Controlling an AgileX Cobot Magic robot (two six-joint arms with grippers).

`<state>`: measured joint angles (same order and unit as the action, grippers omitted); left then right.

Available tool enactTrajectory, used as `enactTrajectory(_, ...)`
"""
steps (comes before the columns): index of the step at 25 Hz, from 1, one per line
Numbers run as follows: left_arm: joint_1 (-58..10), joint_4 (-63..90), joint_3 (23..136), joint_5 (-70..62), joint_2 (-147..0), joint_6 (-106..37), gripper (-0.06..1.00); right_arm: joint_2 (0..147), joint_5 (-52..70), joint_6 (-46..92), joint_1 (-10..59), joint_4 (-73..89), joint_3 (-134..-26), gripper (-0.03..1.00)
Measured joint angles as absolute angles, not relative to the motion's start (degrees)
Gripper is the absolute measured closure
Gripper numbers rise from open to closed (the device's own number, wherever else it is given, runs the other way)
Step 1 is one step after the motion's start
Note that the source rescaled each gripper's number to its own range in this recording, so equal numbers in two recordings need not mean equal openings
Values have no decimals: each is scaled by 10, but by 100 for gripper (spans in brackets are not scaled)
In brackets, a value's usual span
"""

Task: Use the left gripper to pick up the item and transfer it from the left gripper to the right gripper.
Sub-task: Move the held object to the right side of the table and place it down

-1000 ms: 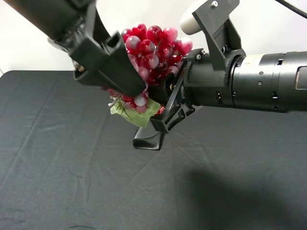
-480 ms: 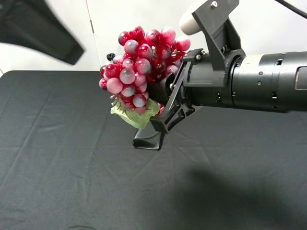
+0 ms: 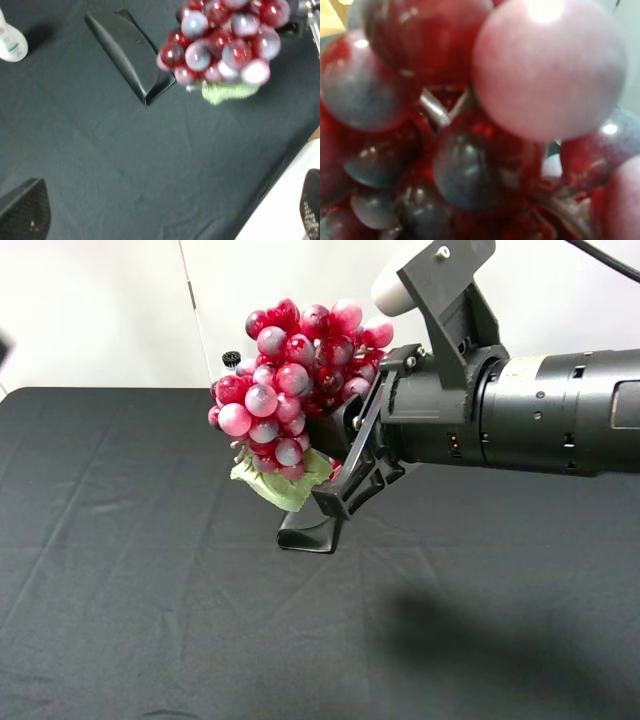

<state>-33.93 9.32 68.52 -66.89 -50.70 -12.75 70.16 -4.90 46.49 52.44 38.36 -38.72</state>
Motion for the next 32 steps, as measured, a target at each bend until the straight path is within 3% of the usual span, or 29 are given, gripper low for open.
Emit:
enactTrajectory(7, -339, 83, 567, -669, -366, -104, -5, 702, -49, 449, 524, 384, -387, 86)
enactTrajectory(10, -339, 82, 525, -669, -301, -100, -5, 702, -48, 447, 524, 384, -387, 94)
enactTrajectory(19, -339, 82, 401, -664, -105, -99, -5, 702, -47, 447, 524, 384, -387, 95)
enactTrajectory(25, -339, 75, 312, -655, -37, -95, -5, 702, -47, 447, 524, 384, -387, 96)
enactTrajectory(32, -339, 57, 292, -627, -30, -88, -5, 702, -47, 447, 524, 384, -387, 96)
